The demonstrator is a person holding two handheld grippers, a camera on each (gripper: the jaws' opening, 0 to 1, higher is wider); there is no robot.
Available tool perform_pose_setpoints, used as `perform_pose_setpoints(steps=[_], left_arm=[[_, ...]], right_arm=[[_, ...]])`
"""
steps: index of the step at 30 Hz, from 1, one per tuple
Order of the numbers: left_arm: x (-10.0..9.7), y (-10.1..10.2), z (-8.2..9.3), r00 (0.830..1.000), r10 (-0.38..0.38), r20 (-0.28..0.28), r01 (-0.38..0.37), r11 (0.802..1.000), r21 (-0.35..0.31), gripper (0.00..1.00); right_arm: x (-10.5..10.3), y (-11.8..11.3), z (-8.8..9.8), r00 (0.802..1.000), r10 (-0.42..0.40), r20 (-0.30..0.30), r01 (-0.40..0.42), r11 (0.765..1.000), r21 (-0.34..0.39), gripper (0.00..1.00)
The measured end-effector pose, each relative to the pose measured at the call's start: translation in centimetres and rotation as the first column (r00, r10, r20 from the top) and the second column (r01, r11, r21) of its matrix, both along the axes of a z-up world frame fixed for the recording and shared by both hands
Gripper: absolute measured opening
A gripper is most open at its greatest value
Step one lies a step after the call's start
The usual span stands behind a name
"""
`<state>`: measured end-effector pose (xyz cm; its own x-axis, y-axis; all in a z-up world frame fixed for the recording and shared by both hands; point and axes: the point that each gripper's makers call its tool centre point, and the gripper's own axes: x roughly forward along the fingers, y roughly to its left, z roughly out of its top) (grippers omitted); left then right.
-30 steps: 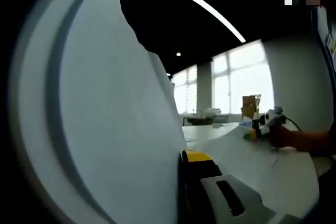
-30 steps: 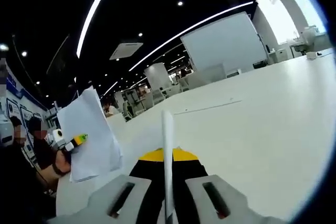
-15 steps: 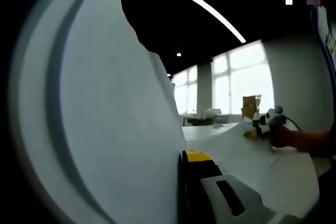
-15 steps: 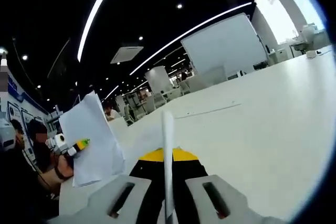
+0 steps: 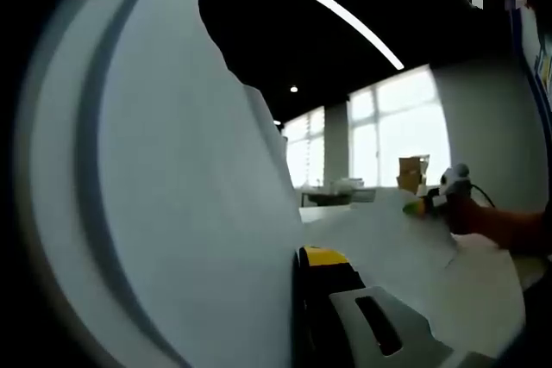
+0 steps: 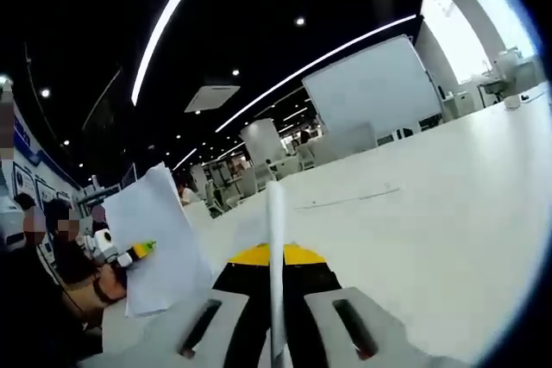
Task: Organize the stack of printing papers by aligning and flattening the scattered papers on the table
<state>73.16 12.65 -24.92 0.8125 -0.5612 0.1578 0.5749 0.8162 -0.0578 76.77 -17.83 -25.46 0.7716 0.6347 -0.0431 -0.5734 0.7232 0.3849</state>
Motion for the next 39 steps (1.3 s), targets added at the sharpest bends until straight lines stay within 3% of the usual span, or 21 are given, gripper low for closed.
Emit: perform_pose_setpoints(steps=[7, 19, 39], left_arm=[[0.1, 0.1, -0.1, 1.0, 0.001, -0.001, -0.001, 1.0, 0.002, 0.09], [0.1, 0.3, 0.0, 1.0, -0.003, 0.001, 0.003, 1.0, 0.001, 0.09], [-0.1, 0.1, 0.1, 1.0, -0.008, 0.005, 0.008, 1.0, -0.006, 0.09]], right_arm=[[-0.3, 0.3, 1.1, 1.0, -0.001, 0.012, 0.001, 1.0, 0.013, 0.0], [-1.6, 1.4, 6.2, 0.995, 0.013, 0.104, -0.024, 0.994, 0.109, 0.0], [-2.9, 3.0, 10.0, 0.982, 0.031, 0.188, -0.056, 0.99, 0.128, 0.0]])
